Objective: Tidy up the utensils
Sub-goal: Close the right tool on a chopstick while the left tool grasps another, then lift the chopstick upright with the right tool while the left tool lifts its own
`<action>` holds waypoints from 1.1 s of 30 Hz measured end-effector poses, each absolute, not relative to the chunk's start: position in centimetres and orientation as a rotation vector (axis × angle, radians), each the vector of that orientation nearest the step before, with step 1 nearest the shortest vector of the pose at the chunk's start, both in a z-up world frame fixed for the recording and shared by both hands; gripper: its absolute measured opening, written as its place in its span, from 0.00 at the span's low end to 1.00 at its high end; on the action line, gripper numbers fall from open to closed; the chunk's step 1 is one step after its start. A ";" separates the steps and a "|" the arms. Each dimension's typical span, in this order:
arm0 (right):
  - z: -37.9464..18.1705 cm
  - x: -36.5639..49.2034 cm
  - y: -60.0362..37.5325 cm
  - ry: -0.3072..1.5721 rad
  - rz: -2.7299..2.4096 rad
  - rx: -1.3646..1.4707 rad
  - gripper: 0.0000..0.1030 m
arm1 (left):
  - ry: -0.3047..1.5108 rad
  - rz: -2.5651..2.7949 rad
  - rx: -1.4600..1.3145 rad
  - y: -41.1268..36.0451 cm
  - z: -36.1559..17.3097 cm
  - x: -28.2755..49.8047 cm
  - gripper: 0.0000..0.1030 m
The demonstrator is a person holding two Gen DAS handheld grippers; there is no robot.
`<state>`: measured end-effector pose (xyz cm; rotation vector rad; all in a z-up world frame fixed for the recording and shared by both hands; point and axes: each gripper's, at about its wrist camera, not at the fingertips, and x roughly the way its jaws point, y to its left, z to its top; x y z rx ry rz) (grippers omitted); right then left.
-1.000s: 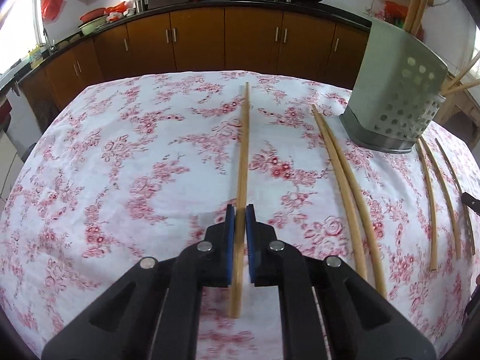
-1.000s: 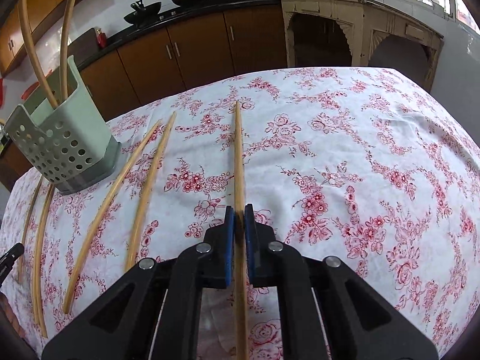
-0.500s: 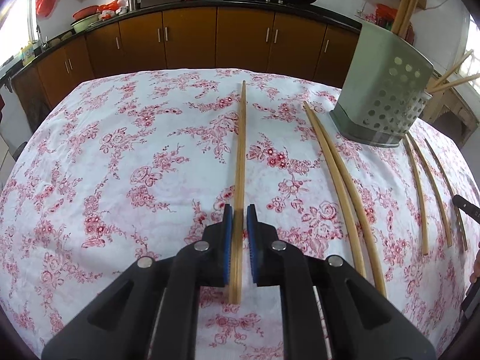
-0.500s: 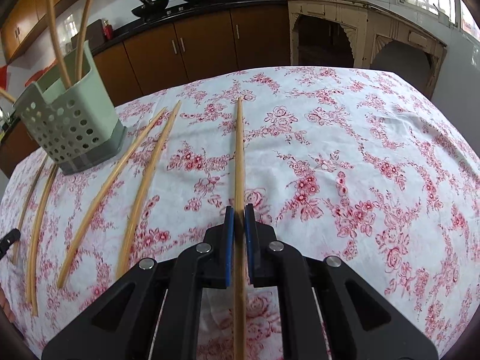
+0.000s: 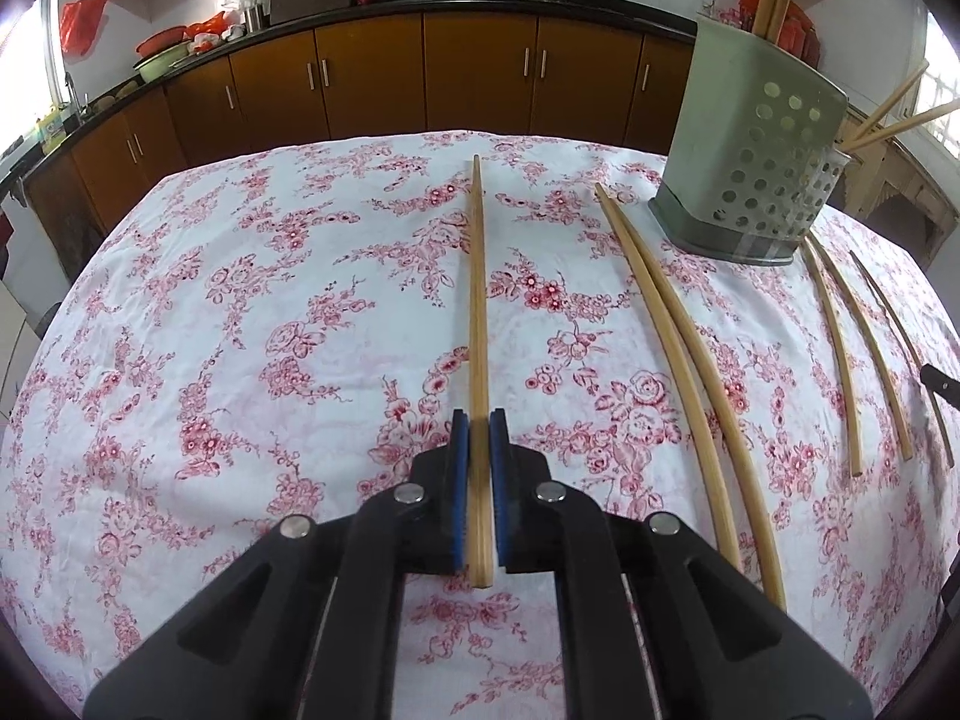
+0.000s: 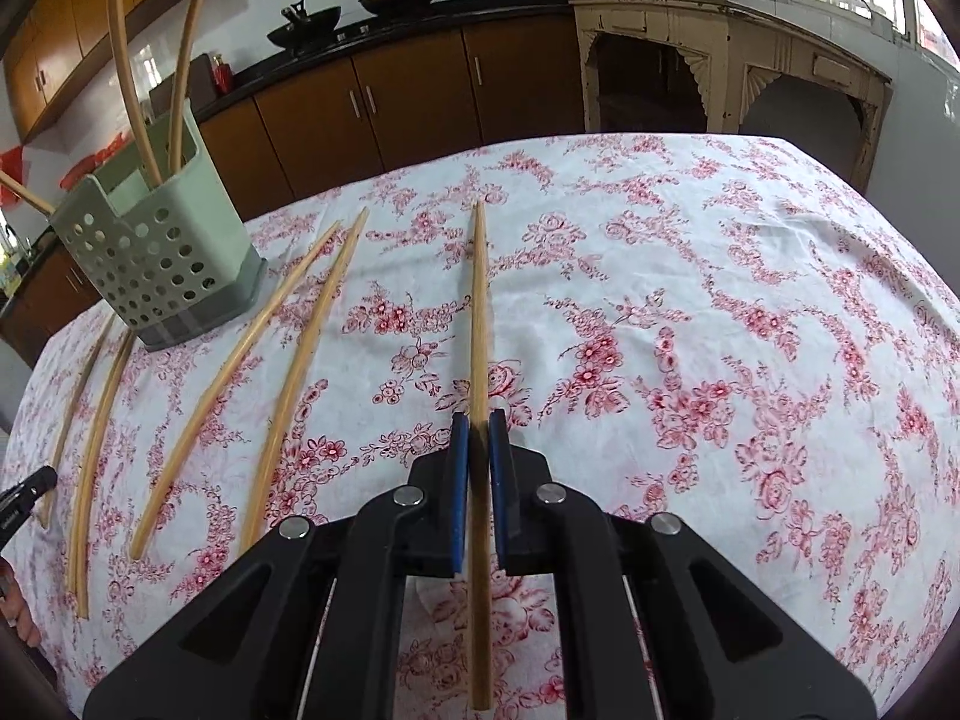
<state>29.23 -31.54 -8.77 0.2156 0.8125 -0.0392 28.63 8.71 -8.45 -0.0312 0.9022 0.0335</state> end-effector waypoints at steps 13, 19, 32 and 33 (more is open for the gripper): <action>-9.3 28.7 -31.7 0.859 -0.032 0.201 0.08 | 0.894 0.051 -0.030 8.7 -8.5 28.2 0.14; -9.3 28.3 -31.4 0.857 -0.034 0.165 0.08 | 0.895 0.049 -0.022 8.4 -8.5 28.0 0.08; -6.0 27.0 -32.3 0.770 -0.024 0.194 0.07 | 0.842 0.005 -0.037 9.5 -5.0 26.1 0.08; -5.7 26.9 -32.4 0.764 -0.024 0.196 0.07 | 0.832 0.005 -0.037 9.5 -4.7 26.0 0.08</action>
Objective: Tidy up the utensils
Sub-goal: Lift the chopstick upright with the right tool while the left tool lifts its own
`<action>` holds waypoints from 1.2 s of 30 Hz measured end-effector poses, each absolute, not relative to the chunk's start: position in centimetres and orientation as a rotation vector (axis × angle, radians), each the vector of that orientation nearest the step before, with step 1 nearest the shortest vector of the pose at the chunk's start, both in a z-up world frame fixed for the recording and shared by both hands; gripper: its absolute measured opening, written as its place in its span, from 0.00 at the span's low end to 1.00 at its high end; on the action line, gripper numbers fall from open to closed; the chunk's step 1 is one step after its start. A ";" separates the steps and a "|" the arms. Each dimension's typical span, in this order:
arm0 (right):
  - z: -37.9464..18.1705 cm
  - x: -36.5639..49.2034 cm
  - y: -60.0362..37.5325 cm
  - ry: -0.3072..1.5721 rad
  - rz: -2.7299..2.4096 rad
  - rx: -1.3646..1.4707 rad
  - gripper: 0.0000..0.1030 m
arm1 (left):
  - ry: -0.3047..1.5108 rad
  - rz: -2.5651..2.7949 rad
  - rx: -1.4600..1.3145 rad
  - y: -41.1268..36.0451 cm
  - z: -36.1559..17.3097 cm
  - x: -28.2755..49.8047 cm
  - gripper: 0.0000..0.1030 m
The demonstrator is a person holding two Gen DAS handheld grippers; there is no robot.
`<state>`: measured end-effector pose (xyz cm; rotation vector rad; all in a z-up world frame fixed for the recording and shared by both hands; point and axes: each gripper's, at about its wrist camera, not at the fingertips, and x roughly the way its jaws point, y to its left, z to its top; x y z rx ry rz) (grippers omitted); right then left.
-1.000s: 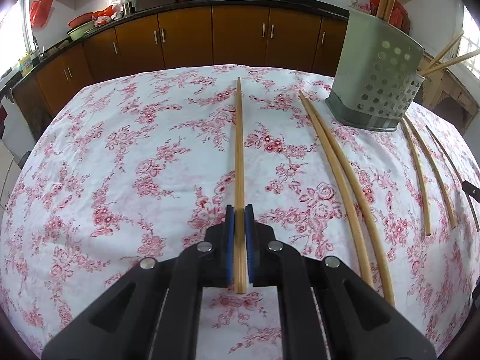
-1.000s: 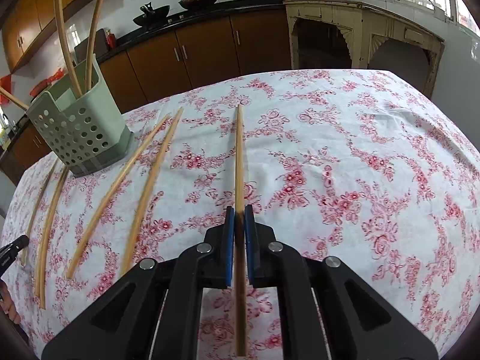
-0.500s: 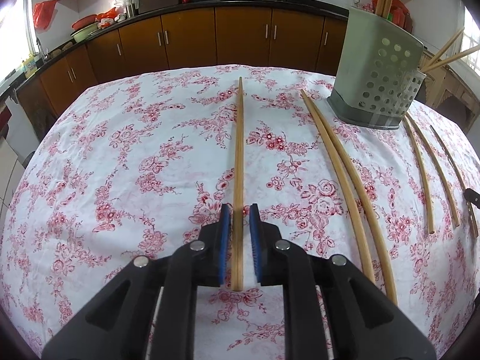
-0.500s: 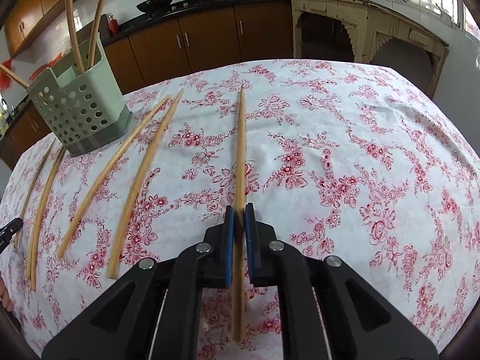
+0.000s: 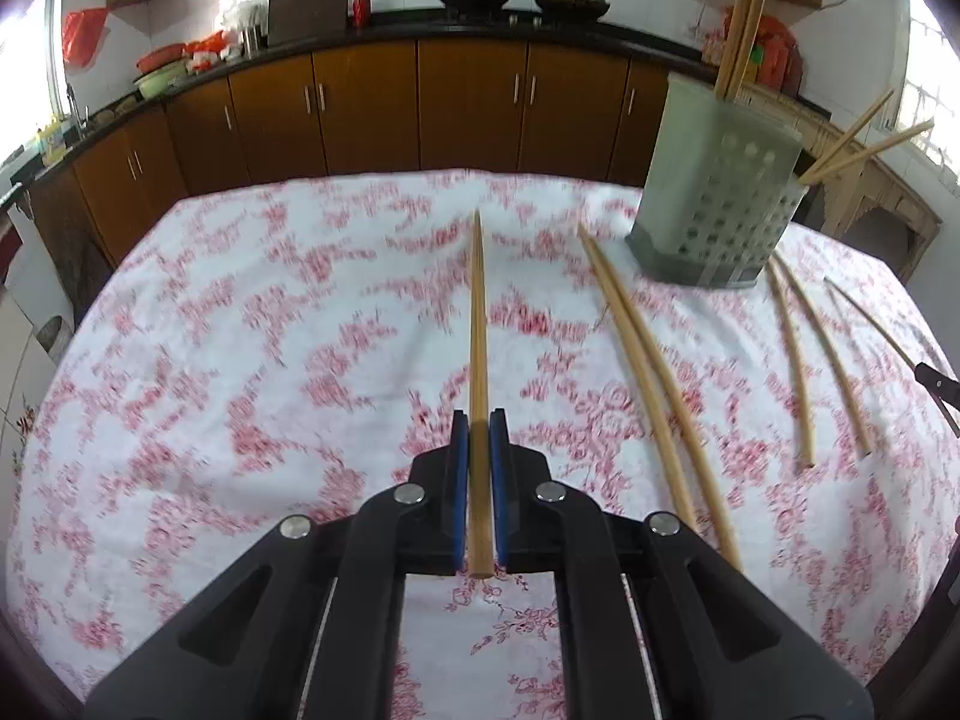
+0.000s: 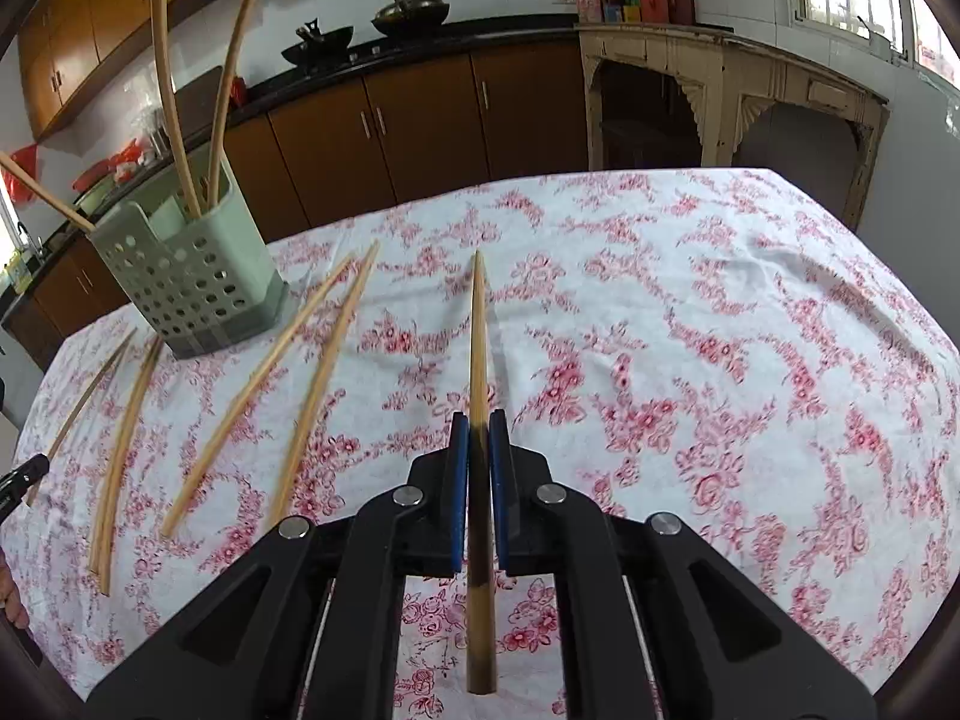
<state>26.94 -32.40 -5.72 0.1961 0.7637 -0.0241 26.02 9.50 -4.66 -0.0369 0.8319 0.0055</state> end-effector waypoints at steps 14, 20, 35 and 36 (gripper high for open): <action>-2.7 25.9 -33.2 0.637 -0.020 0.237 0.07 | 0.638 0.016 -0.093 10.0 1.6 25.0 0.08; -0.6 25.6 -33.2 0.540 -0.021 0.218 0.07 | 0.570 0.006 -0.107 9.7 3.3 24.9 0.08; 2.8 25.0 -33.4 0.362 -0.022 0.217 0.07 | 0.442 0.002 -0.112 9.4 6.7 24.8 0.08; 2.7 24.9 -33.4 0.359 -0.022 0.218 0.07 | 0.439 0.001 -0.113 9.4 6.8 24.7 0.08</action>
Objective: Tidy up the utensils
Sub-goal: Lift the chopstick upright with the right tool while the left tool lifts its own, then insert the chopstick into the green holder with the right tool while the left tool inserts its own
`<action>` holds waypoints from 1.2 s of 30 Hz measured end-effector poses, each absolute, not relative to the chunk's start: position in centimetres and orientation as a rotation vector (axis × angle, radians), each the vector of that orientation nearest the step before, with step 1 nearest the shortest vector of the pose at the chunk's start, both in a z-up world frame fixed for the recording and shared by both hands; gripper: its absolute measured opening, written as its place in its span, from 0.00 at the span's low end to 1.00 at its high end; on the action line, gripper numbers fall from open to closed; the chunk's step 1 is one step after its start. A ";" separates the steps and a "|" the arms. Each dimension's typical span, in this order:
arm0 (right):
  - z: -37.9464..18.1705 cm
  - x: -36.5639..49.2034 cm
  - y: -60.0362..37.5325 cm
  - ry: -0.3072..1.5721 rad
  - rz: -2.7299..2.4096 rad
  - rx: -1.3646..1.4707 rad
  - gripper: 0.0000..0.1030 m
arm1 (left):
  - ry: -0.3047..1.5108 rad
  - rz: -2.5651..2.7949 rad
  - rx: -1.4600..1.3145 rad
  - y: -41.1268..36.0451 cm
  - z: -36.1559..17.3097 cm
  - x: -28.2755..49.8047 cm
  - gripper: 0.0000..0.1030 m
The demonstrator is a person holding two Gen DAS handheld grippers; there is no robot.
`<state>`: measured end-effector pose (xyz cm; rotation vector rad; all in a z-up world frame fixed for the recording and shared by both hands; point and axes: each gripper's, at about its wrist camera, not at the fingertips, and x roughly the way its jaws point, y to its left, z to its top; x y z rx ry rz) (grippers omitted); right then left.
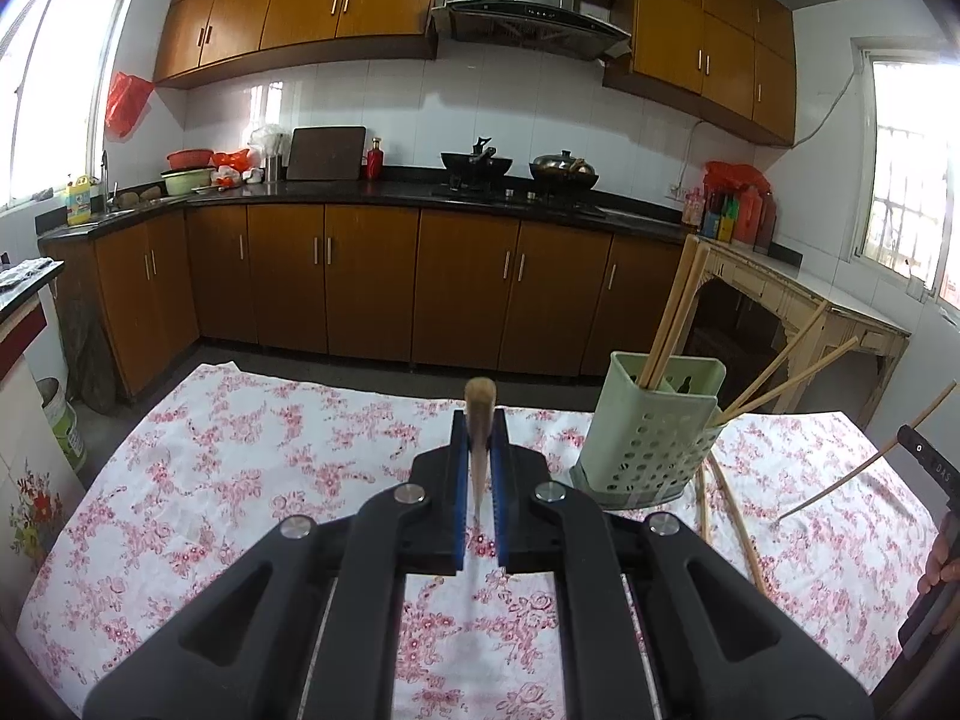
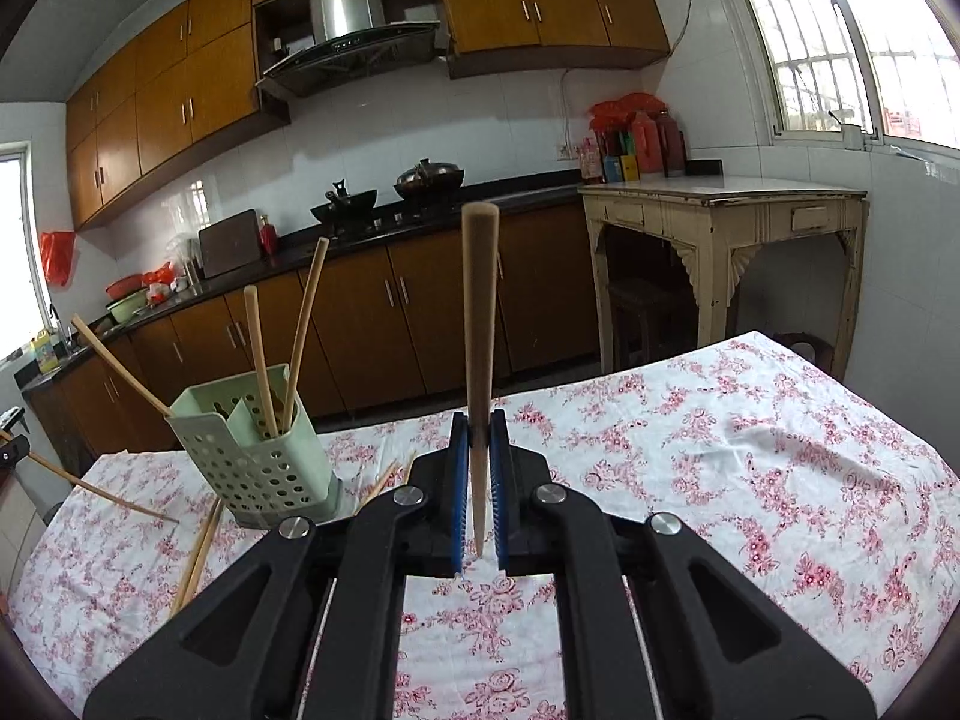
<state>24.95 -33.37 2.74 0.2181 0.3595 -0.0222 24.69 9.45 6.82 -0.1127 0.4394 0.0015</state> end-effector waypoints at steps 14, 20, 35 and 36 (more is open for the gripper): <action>3.3 24.9 -33.3 0.353 -0.029 0.226 0.07 | 0.415 -0.012 -0.099 8.8 8.4 24.6 0.07; 4.5 24.6 -32.8 0.343 -0.017 0.211 0.07 | 0.399 -0.030 -0.081 8.2 9.4 24.1 0.07; 13.5 21.6 -29.3 0.299 0.299 0.255 0.07 | 0.338 -0.227 -0.094 3.3 16.0 22.0 0.07; 14.1 21.6 -28.8 0.286 0.314 0.253 0.07 | 0.325 -0.231 -0.096 2.8 16.6 22.1 0.07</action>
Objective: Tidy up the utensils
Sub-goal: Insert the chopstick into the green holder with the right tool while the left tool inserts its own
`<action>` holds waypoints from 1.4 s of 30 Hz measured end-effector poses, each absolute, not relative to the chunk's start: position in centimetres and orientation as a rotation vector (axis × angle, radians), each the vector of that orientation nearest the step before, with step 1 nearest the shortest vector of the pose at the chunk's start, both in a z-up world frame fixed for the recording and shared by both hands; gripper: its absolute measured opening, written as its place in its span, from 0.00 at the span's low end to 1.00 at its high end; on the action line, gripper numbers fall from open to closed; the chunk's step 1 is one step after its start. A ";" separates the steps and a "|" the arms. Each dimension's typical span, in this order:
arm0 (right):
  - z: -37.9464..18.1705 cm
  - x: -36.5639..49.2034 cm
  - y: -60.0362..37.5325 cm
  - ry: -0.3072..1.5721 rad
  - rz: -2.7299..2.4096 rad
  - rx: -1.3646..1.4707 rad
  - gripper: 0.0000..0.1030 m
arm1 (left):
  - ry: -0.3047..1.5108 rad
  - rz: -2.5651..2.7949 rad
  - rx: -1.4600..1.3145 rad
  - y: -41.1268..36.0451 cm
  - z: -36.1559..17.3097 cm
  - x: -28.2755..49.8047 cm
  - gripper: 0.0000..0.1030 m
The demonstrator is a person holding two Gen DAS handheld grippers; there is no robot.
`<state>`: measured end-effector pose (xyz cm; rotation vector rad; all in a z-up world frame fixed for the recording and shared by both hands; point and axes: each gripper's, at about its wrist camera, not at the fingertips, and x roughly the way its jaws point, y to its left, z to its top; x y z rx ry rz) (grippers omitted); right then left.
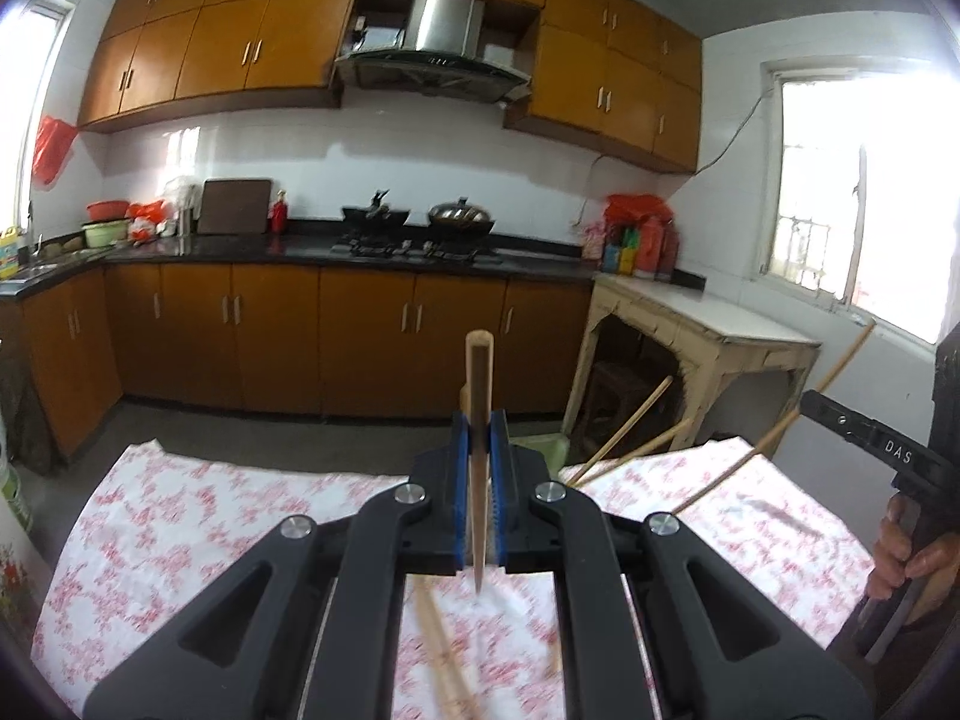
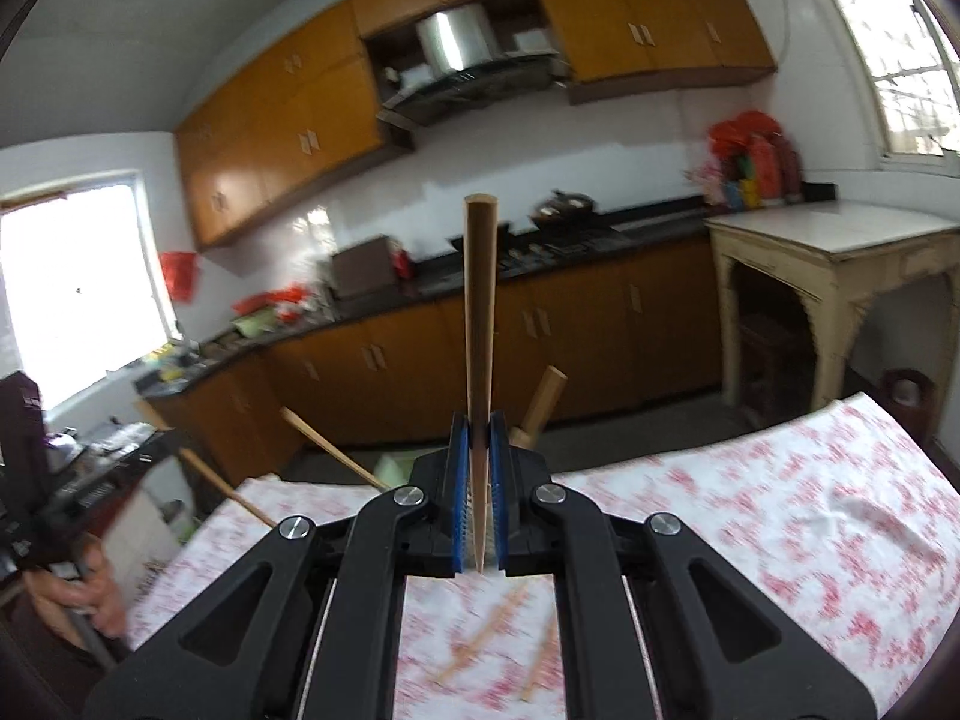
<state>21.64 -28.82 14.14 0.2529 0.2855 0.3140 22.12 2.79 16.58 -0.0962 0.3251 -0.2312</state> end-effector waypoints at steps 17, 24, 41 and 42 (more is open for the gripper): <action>14.6 31.7 -22.2 0.289 0.245 0.147 0.07 | 0.180 -0.100 -0.108 -3.0 21.1 30.5 0.07; 11.7 34.1 -21.8 0.398 0.258 0.174 0.07 | 0.260 -0.096 -0.126 -2.3 17.6 33.7 0.07; 10.9 35.1 -21.2 0.468 0.297 0.215 0.36 | 0.349 -0.110 -0.140 -1.3 15.3 35.6 0.31; 11.1 35.0 -21.2 0.465 0.296 0.212 0.36 | 0.347 -0.108 -0.141 -1.2 15.4 35.6 0.31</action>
